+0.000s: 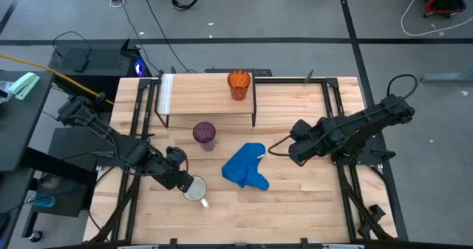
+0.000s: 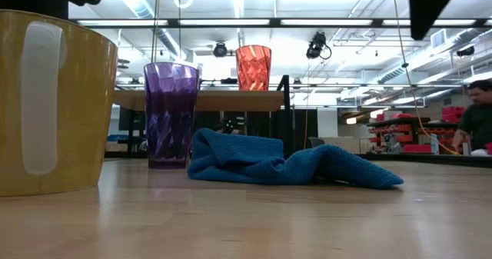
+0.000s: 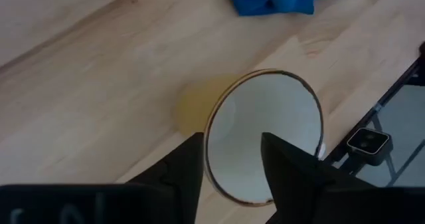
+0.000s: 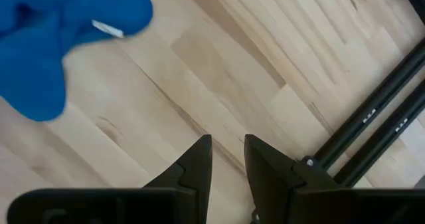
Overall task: Stack small to large cups/mugs on shelf
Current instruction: Put the yellow mug on the shelf
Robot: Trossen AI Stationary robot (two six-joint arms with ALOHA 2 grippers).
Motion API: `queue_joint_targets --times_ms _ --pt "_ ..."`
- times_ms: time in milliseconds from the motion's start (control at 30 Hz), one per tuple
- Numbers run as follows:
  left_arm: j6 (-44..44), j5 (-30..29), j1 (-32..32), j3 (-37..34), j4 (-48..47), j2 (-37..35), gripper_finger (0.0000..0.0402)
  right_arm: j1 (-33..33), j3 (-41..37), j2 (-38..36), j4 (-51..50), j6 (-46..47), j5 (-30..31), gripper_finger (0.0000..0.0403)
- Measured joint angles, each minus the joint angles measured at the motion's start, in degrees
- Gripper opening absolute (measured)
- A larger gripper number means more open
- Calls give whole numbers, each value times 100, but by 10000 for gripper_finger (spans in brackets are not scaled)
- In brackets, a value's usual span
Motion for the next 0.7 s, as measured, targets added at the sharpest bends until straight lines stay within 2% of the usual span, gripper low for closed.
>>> queue_joint_targets --times_ms 233,700 --pt "75 359 160 0 -139 174 176 88 -352 -109 264 101 -4 96" --pt "431 671 359 0 -177 730 173 86 -358 -107 486 35 146 96"
